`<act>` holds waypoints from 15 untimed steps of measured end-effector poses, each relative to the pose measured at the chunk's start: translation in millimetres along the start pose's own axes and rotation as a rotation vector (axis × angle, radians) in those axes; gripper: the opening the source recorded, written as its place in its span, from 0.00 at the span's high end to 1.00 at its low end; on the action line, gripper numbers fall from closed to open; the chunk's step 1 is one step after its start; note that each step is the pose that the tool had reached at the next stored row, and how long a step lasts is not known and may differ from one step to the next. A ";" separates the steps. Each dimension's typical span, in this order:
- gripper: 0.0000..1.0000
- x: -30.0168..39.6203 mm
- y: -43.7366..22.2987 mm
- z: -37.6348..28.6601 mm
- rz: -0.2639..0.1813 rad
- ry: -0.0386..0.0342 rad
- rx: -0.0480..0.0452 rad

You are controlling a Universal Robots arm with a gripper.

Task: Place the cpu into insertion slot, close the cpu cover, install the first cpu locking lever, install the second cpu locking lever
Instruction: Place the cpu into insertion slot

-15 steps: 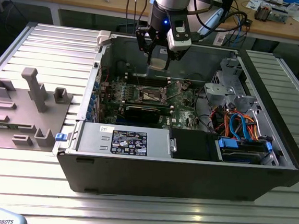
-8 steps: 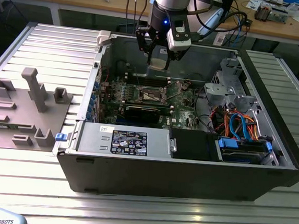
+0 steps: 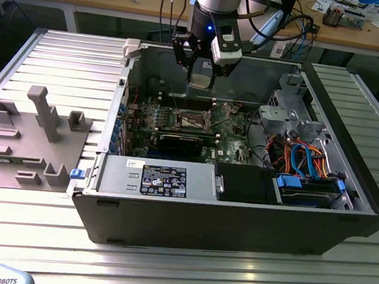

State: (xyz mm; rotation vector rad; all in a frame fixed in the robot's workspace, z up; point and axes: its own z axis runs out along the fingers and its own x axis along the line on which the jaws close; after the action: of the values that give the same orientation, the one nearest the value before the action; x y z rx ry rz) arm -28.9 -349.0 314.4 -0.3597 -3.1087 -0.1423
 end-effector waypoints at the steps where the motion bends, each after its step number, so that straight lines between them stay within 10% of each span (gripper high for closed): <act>1: 0.46 0.0 0.0 0.0 0.001 -0.0001 0.0000; 15: 0.46 0.0 0.0 0.3 0.013 -0.0011 -0.0003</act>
State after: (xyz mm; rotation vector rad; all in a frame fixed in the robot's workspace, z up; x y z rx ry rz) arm -29.0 -349.0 314.2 -0.3796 -3.1069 -0.1424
